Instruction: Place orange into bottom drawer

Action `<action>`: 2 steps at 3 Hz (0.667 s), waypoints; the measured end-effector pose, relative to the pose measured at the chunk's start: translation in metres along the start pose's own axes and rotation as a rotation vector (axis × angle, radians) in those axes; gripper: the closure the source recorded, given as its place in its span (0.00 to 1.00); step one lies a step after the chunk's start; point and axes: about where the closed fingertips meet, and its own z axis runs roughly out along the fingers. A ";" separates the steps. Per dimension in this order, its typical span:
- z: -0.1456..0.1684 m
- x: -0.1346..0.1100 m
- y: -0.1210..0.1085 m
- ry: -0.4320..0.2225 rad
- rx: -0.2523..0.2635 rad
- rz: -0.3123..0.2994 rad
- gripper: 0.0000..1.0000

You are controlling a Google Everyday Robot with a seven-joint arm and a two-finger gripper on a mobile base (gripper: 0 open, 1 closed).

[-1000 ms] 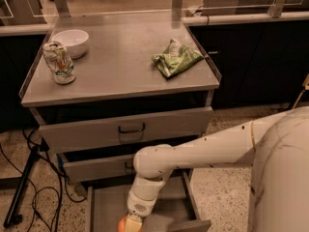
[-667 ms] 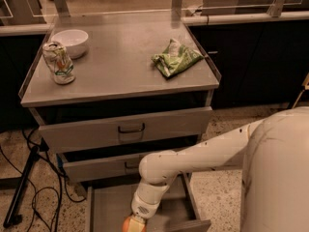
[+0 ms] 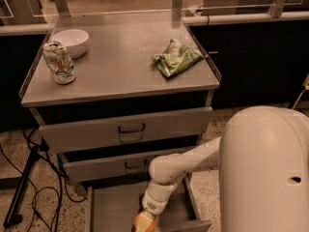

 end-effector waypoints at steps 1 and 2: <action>0.000 0.000 0.000 0.000 0.000 0.000 1.00; 0.015 -0.017 -0.023 -0.071 -0.011 0.039 1.00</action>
Offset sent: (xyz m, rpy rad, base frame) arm 0.0377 0.0255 -0.0345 0.0928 0.0040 -0.1174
